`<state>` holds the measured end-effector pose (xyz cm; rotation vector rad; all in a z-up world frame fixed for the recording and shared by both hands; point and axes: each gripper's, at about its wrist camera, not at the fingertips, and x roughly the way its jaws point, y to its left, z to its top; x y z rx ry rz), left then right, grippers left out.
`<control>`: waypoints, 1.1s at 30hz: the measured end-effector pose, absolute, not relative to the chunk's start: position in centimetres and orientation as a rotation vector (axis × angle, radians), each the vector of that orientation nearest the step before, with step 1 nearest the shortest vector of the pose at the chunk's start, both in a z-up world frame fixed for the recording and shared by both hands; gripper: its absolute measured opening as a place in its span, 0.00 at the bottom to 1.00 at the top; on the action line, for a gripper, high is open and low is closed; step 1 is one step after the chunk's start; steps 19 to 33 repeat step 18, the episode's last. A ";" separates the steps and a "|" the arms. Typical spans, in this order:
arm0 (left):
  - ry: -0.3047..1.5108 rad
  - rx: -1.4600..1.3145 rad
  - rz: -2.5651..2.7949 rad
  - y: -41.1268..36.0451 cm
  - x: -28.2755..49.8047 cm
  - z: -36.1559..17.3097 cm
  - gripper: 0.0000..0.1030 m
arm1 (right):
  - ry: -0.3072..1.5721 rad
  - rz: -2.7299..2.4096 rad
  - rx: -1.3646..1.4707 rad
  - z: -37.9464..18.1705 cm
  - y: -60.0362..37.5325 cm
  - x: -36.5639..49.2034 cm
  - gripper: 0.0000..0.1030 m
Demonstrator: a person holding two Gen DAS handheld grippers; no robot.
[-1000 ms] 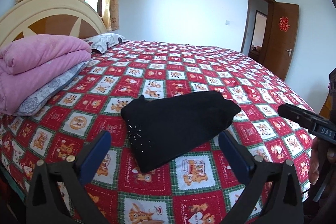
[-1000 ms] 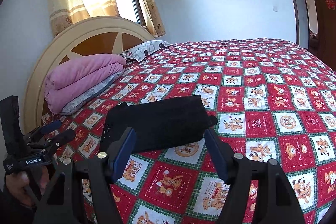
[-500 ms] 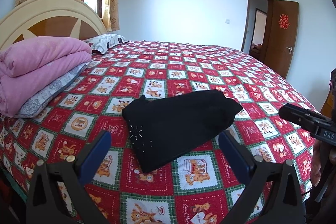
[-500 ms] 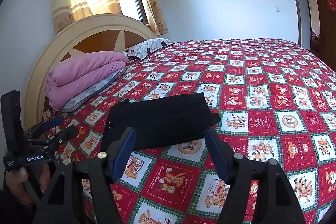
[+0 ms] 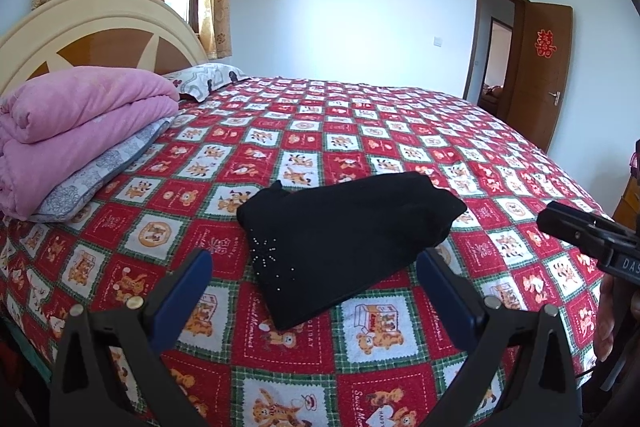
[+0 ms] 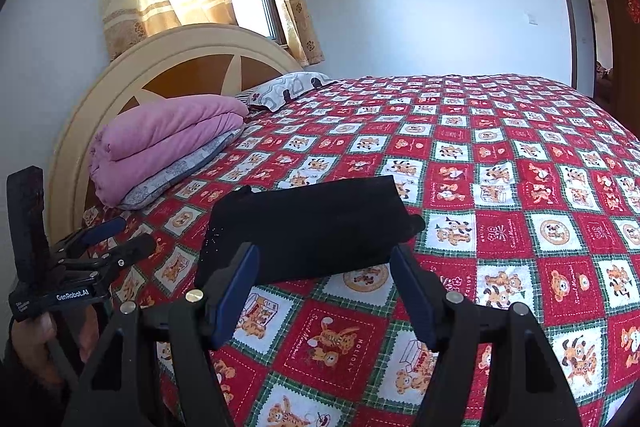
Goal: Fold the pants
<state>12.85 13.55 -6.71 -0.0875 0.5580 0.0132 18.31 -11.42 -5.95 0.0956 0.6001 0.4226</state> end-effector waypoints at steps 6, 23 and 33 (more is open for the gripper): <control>0.542 -0.094 0.016 13.7 12.6 -6.8 1.00 | 0.594 0.429 0.092 -5.7 -11.2 17.9 0.67; 0.524 -0.078 -0.006 13.1 12.4 -6.6 1.00 | 0.591 0.435 0.084 -5.6 -11.1 17.5 0.67; 0.524 -0.078 -0.006 13.1 12.4 -6.6 1.00 | 0.591 0.435 0.084 -5.6 -11.1 17.5 0.67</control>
